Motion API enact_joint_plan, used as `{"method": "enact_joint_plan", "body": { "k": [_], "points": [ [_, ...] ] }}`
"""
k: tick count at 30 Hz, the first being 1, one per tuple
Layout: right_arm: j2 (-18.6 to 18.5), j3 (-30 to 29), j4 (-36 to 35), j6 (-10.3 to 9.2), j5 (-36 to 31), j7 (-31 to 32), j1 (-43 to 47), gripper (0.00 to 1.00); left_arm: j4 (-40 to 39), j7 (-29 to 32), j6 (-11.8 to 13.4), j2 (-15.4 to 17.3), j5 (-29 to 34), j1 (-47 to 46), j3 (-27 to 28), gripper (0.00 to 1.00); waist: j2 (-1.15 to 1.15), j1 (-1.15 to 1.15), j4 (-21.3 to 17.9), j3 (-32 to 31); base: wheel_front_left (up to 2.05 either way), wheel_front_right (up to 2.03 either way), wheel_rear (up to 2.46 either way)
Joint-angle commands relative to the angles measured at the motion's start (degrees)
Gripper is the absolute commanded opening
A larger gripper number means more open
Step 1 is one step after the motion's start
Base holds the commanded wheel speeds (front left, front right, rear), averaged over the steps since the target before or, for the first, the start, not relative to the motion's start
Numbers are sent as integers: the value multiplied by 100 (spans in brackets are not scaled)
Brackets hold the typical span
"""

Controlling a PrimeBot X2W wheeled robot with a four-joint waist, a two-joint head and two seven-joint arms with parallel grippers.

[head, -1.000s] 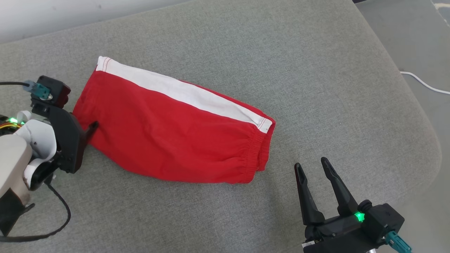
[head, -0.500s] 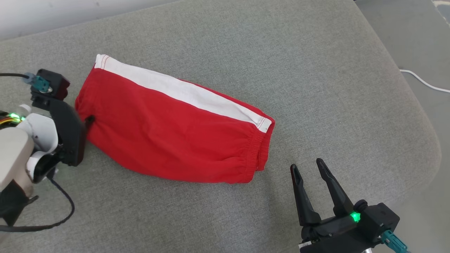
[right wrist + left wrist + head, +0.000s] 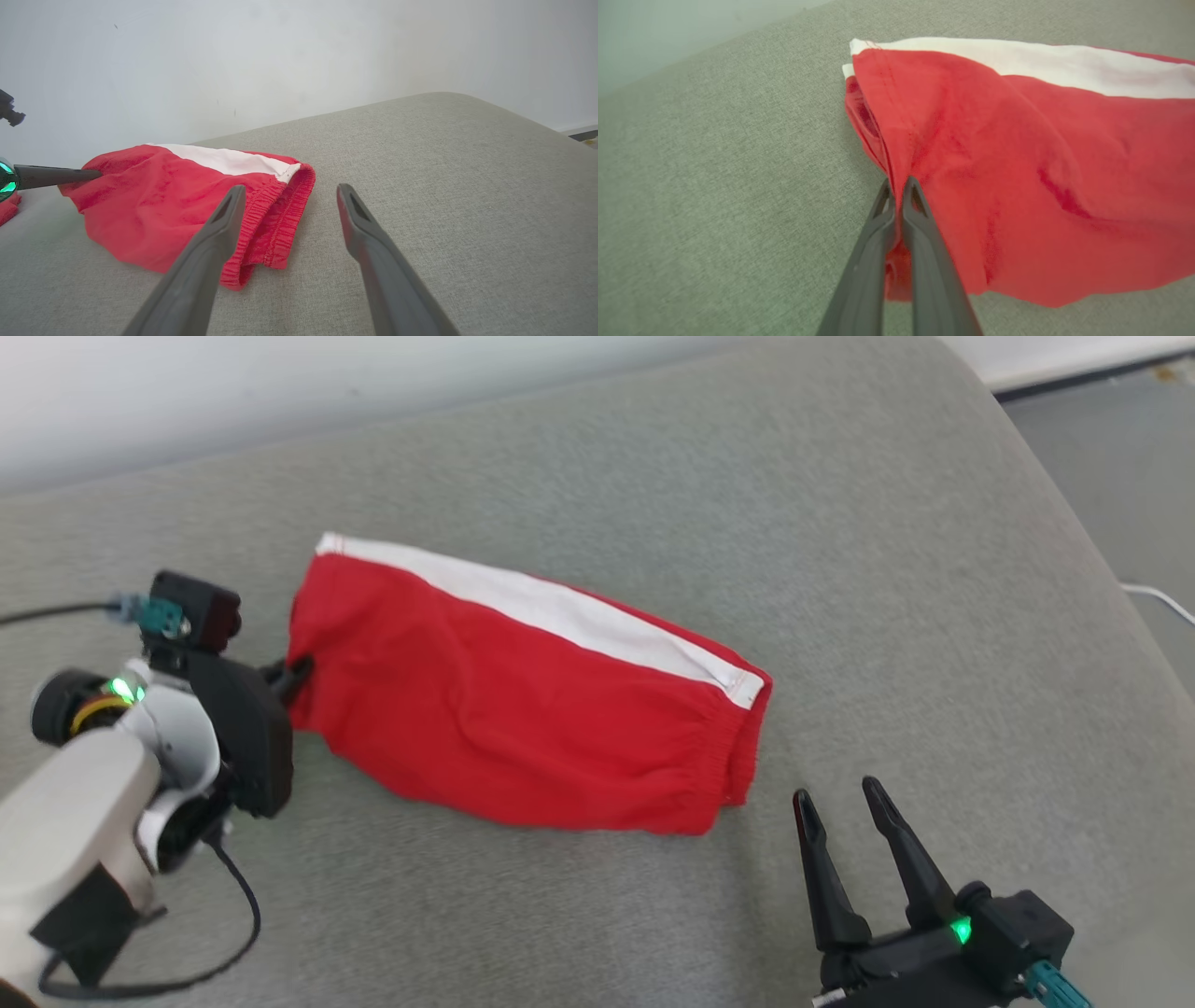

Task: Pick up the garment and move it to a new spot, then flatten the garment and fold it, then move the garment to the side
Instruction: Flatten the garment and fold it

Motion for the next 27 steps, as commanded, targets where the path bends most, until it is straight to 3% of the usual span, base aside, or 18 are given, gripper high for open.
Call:
{"method": "enact_joint_plan", "body": {
  "k": [1,12,24,25,26,27],
  "points": [
    [-43,-48,35,-13,-31,-4,126,100,-97,-142,52,-8,-89,228,32,0,0,0,407,-399,0,0,0],
    [-201,-292,152,-13,26,-4,546,100,-1068,-555,575,147,-417,1447,56,0,0,0,973,-967,0,0,0],
    [-308,-452,137,-13,-2,-4,763,100,-1901,-1033,1123,222,-660,2501,90,0,0,0,1249,-993,0,0,0],
    [-322,-438,148,-13,-11,-4,750,100,-1892,-1095,1153,212,-618,2534,92,35,0,0,1257,-987,0,0,0],
    [-333,-430,154,-13,-19,-4,733,100,-1883,-1173,1155,164,-592,2579,88,87,0,0,1267,-983,0,0,0],
    [-340,-421,160,-13,-25,-4,713,100,-1885,-1257,1156,99,-608,2630,101,100,0,0,1274,-984,0,0,0]
  ]
}}
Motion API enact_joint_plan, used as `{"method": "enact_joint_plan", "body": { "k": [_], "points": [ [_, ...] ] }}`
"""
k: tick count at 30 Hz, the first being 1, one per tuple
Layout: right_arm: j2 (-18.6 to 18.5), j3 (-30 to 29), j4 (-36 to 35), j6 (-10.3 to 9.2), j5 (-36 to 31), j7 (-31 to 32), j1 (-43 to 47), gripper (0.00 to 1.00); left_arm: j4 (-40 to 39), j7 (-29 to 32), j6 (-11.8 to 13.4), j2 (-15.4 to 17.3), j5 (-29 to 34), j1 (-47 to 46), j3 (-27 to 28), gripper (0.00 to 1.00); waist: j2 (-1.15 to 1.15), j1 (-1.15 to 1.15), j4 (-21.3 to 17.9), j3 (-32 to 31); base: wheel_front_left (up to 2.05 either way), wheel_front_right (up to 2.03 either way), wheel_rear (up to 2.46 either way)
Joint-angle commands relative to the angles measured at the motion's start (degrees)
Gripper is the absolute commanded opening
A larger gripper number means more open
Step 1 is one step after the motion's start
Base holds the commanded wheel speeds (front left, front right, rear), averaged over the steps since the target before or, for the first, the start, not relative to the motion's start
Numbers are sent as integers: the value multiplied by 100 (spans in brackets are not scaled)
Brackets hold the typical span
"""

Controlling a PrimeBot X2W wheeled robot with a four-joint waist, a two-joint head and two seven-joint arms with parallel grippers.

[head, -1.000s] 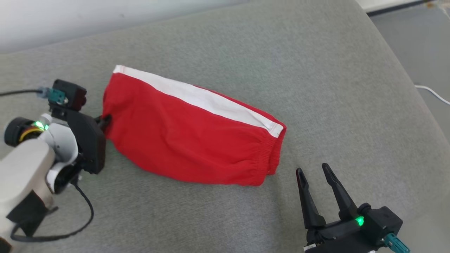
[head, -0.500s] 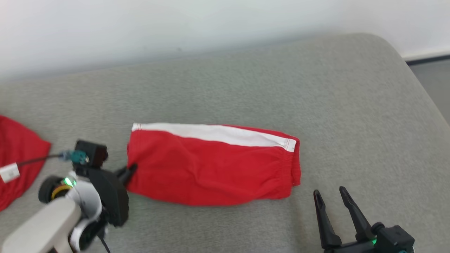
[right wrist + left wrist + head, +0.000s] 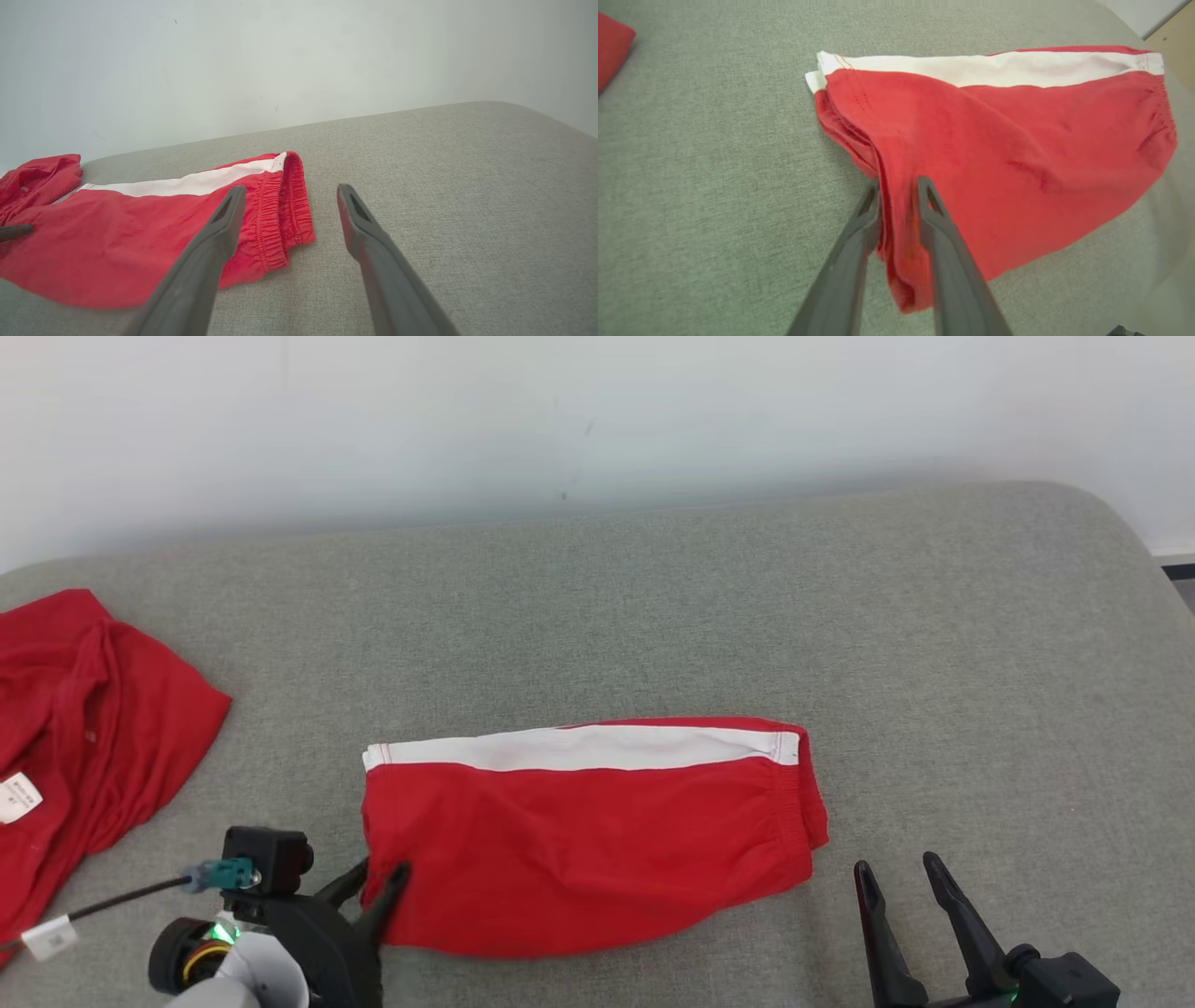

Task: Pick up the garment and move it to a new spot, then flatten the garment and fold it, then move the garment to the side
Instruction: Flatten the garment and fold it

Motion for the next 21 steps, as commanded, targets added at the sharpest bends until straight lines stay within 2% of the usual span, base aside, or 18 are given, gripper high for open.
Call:
{"method": "enact_joint_plan", "body": {
  "k": [1,7,13,16,21],
  "points": [
    [-44,6,8,-13,-28,-4,-18,100,2,-113,11,-89,17,100,26,100,1,1,9,-2,0,0,0],
    [-93,17,-34,-13,-46,-4,-74,100,88,-1084,107,-216,231,221,289,100,1,1,20,-111,0,0,0],
    [-106,-67,-58,-13,-50,-4,-67,100,173,-1619,160,-297,414,253,719,100,1,1,142,-258,0,0,0],
    [-117,-98,-76,-13,-58,-4,-73,100,62,-1679,268,-387,725,340,1147,100,1,1,216,-320,0,0,0],
    [-107,-148,-84,-13,-66,-4,-101,100,-343,-1678,325,-688,1503,816,2307,100,1,1,306,-405,0,0,0]
  ]
}}
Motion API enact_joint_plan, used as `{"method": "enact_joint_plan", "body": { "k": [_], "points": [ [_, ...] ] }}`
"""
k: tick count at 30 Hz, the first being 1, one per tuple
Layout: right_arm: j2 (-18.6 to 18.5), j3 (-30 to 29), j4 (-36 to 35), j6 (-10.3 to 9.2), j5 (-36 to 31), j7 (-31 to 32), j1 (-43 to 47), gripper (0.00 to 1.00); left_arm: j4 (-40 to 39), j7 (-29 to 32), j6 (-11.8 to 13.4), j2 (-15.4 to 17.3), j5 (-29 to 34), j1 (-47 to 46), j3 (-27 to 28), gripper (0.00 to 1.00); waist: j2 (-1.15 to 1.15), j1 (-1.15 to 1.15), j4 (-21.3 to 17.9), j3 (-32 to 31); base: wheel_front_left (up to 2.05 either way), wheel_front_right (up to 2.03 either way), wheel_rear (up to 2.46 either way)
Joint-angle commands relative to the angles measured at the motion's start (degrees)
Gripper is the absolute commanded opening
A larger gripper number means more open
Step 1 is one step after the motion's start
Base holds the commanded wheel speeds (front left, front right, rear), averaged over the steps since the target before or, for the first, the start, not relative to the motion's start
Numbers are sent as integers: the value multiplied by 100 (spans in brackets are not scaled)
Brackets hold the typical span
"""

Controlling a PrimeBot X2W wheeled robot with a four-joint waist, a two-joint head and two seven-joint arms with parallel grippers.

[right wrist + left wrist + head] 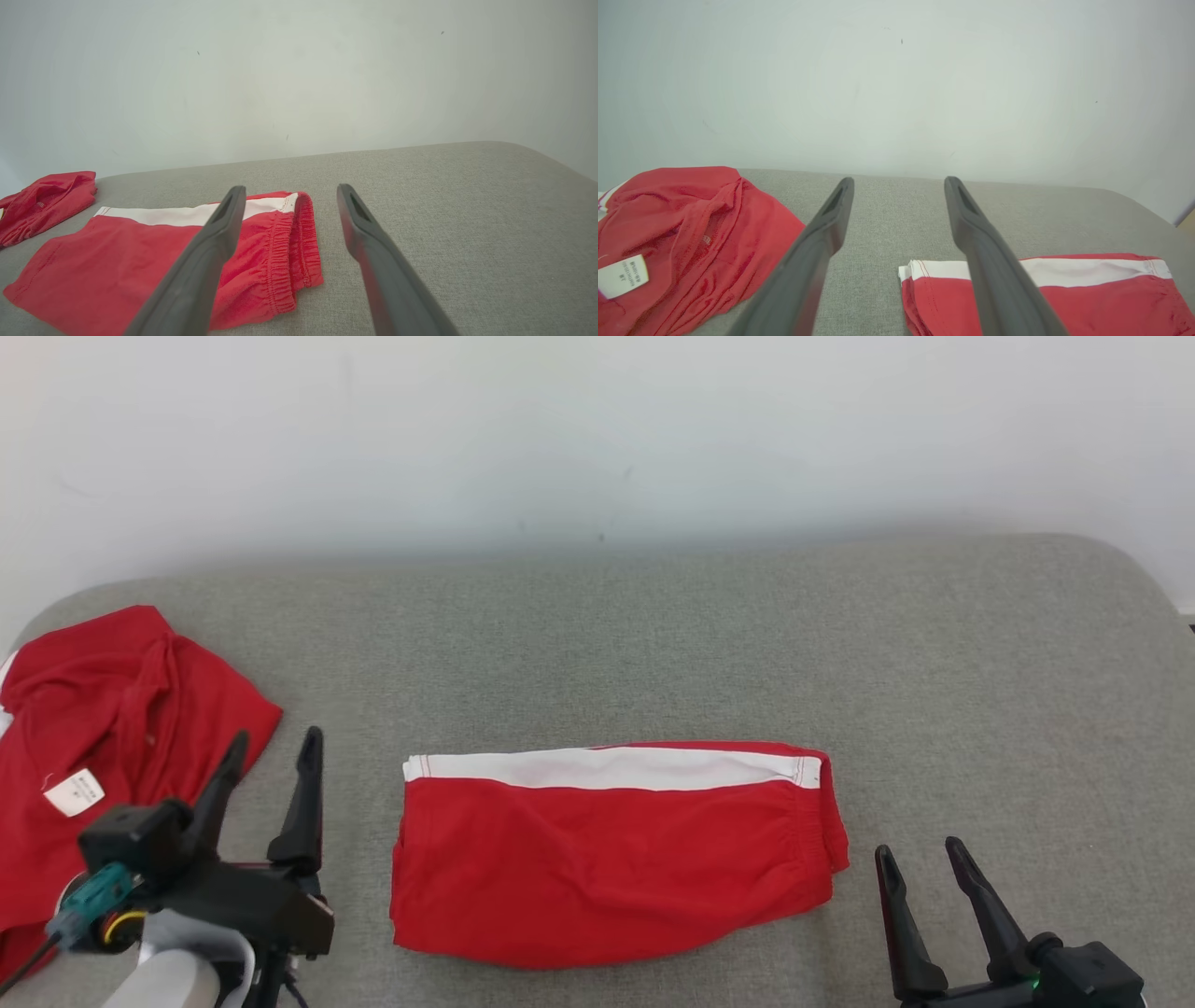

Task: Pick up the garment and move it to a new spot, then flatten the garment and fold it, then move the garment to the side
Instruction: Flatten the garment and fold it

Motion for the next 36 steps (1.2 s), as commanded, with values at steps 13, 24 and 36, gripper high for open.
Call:
{"method": "enact_joint_plan", "body": {
  "k": [13,24,36],
  "points": [
    [-18,-134,2,-13,-9,-4,-37,100,-670,-19,-444,-1020,2075,1454,2248,100,0,0,172,-157,0,0,0],
    [66,-181,21,-13,-42,-3,100,100,-763,-20,-849,-1477,2909,2155,3016,100,0,0,227,-222,0,0,0],
    [109,-223,97,-13,-86,-3,248,100,-877,-20,-1113,-1718,3547,2873,3301,100,0,0,249,-327,0,0,0]
  ]
}}
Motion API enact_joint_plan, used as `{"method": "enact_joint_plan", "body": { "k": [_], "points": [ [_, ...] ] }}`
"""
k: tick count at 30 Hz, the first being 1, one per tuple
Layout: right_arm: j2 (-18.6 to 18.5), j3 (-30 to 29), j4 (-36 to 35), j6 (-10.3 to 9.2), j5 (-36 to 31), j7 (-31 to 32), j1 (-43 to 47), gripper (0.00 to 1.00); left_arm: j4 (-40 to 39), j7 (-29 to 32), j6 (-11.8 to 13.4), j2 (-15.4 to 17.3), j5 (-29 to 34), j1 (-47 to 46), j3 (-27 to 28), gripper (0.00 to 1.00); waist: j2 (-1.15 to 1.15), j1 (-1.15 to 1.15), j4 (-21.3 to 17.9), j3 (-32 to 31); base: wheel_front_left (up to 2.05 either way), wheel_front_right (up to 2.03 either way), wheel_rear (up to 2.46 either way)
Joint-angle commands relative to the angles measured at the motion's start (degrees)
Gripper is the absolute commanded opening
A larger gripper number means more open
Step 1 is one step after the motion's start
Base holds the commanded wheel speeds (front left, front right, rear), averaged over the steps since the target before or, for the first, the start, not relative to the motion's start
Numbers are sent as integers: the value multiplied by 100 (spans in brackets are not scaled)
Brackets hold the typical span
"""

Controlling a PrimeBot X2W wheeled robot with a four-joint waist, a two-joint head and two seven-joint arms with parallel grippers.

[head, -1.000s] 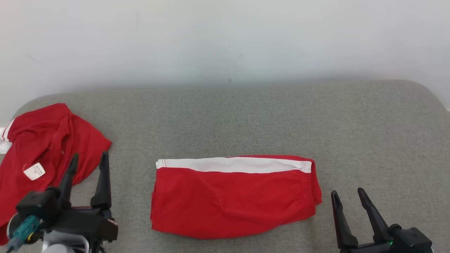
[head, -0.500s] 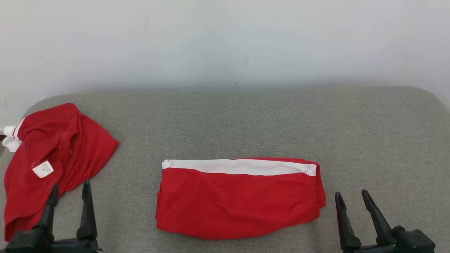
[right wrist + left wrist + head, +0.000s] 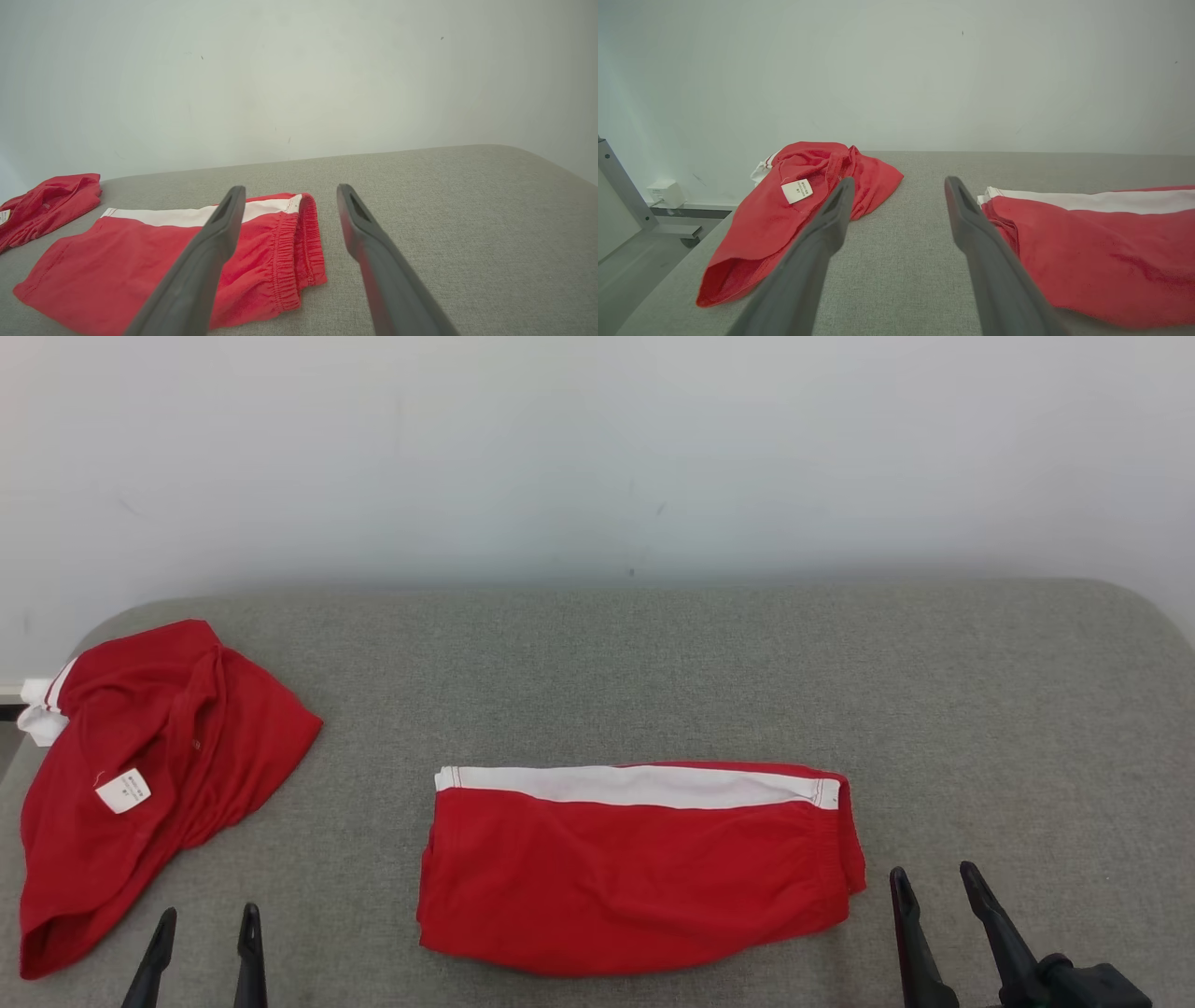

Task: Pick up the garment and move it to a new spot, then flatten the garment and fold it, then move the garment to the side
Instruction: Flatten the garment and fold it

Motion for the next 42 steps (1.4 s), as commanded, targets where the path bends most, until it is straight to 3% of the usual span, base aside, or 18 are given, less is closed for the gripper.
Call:
{"method": "enact_joint_plan", "body": {
  "k": [1,18,27,42],
  "points": [
    [19,-15,18,-13,-36,-3,81,100,-50,-20,-28,-18,87,128,6,100,0,0,8,-16,0,0,0],
    [38,2,303,-13,-182,-3,243,100,168,-20,-139,-272,417,290,-39,100,0,0,49,-49,0,0,0],
    [-244,176,579,-13,-103,158,-362,100,170,-20,-193,-372,493,67,-46,100,0,0,142,68,0,0,0],
    [-603,226,2335,-13,-199,630,-1953,100,309,-20,-325,-586,511,-521,-174,100,0,0,623,587,0,0,0]
  ]
}}
